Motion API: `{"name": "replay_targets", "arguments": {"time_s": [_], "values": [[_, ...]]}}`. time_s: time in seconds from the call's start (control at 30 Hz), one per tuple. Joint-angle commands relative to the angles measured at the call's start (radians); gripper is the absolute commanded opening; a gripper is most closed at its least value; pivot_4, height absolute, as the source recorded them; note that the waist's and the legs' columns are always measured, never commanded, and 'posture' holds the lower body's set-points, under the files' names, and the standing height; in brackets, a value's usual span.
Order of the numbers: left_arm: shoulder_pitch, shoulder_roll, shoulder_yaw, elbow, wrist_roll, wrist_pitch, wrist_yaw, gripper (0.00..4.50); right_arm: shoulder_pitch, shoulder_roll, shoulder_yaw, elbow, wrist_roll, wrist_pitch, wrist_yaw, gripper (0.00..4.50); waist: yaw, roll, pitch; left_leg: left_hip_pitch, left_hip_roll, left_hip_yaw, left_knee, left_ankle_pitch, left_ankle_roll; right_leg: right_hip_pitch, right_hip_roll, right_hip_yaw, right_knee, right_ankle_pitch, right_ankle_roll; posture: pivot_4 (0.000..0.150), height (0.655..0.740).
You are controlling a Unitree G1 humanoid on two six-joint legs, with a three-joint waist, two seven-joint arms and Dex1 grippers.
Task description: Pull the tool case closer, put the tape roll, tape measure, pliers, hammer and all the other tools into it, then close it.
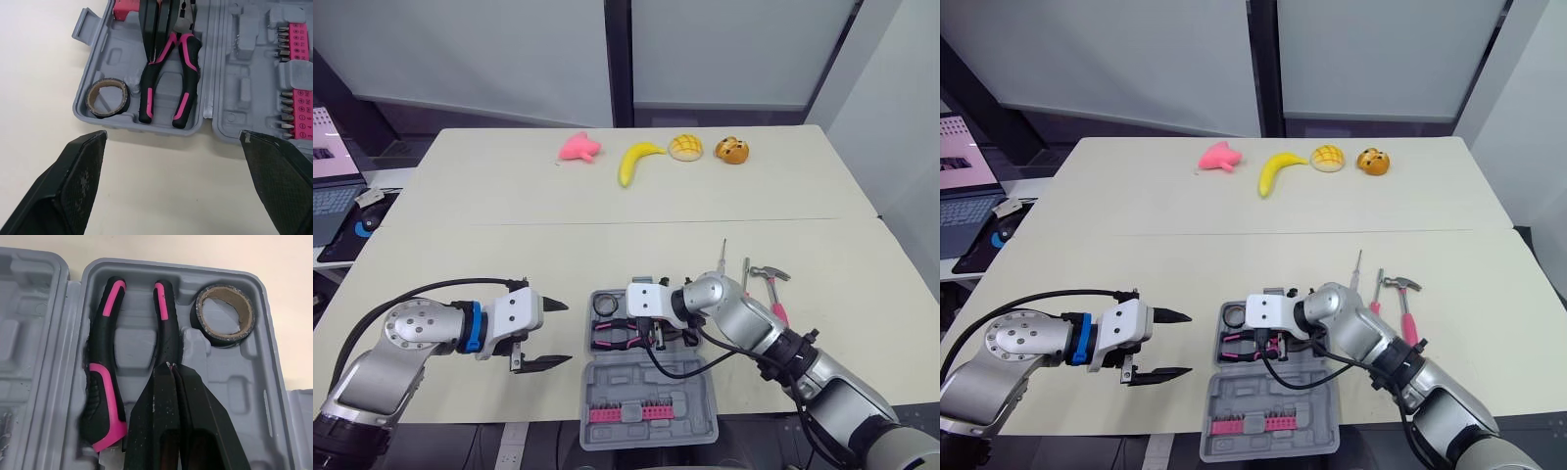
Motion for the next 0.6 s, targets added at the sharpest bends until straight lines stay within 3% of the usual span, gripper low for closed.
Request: {"name": "replay_targets", "arguments": {"time_s": [0.03,0.17,0.33,0.53,0.6], "values": [[0.004,0.009,0.036,-0.023,-0.013,0.002,0.009,4.5,0.022,-0.001,0.046,0.077,-0.054,-0.025,-0.004,0.02,0.0,0.0,0.0,0.001,0.0,0.0,0.0,0.0,0.0,0.0,0.0,0.0,0.0,0.0,0.0,0.15,0.7193],[0.022,0.009,0.049,-0.019,-0.015,-0.005,0.012,4.5,0.036,0.011,0.031,0.093,-0.061,-0.091,-0.014,0.02,0.0,0.0,-0.001,0.009,0.0,0.001,-0.002,0.0,0.0,0.003,0.0,0.0,0.0,0.0,0.0,0.15,0.7193],[0.055,-0.017,0.104,0.004,-0.052,-0.016,0.03,4.5,0.093,0.012,-0.142,-0.048,0.076,-0.191,-0.031,0.02,0.001,0.0,-0.001,0.008,0.0,0.0,-0.002,0.0,0.0,0.002,0.0,0.0,0.0,0.0,0.0,0.15,0.7193],[0.114,-0.038,0.177,0.041,-0.083,-0.033,0.029,4.5,0.214,-0.208,-0.366,-0.339,0.302,-0.175,0.129,0.02,0.006,0.0,0.0,0.005,0.0,0.001,-0.002,0.0,0.0,0.004,-0.001,0.001,-0.001,0.0,0.0,0.15,0.7193],[0.141,-0.032,0.176,0.056,-0.083,-0.044,0.004,4.12,0.257,-0.306,-0.418,-0.39,0.341,-0.138,0.177,0.0,0.01,0.0,0.0,0.006,0.0,0.0,-0.002,-0.001,0.0,0.004,-0.001,0.0,-0.002,0.0,0.0,0.15,0.7193]]}}
